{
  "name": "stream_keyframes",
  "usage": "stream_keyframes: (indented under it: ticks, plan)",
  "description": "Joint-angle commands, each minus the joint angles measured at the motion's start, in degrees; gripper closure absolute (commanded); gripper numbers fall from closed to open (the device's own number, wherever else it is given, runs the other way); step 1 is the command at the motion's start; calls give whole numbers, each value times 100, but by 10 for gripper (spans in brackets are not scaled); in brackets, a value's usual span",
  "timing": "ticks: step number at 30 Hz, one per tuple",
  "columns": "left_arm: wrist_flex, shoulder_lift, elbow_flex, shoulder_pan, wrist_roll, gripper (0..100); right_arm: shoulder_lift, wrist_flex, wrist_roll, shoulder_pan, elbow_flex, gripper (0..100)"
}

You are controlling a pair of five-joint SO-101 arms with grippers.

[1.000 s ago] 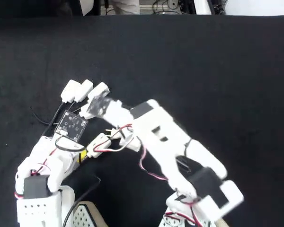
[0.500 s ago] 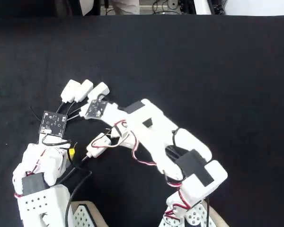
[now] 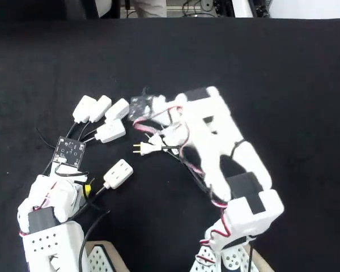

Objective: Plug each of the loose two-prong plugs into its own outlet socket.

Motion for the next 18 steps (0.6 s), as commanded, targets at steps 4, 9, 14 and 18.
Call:
stream_keyframes:
  ticks: [4, 9, 14, 18]
  plan:
    - [-114, -44, 110, 321, -62, 712, 426, 246, -35, 440, -1446, 984]
    - [-114, -44, 119, 312, -62, 712, 418, 809, -2242, 9, -1701, 986]
    - [-114, -44, 119, 312, -62, 712, 110, 1433, -5635, -404, -1499, 986]
    - [-114, -44, 127, 312, -62, 712, 180, 1503, -7982, -844, -954, 985]
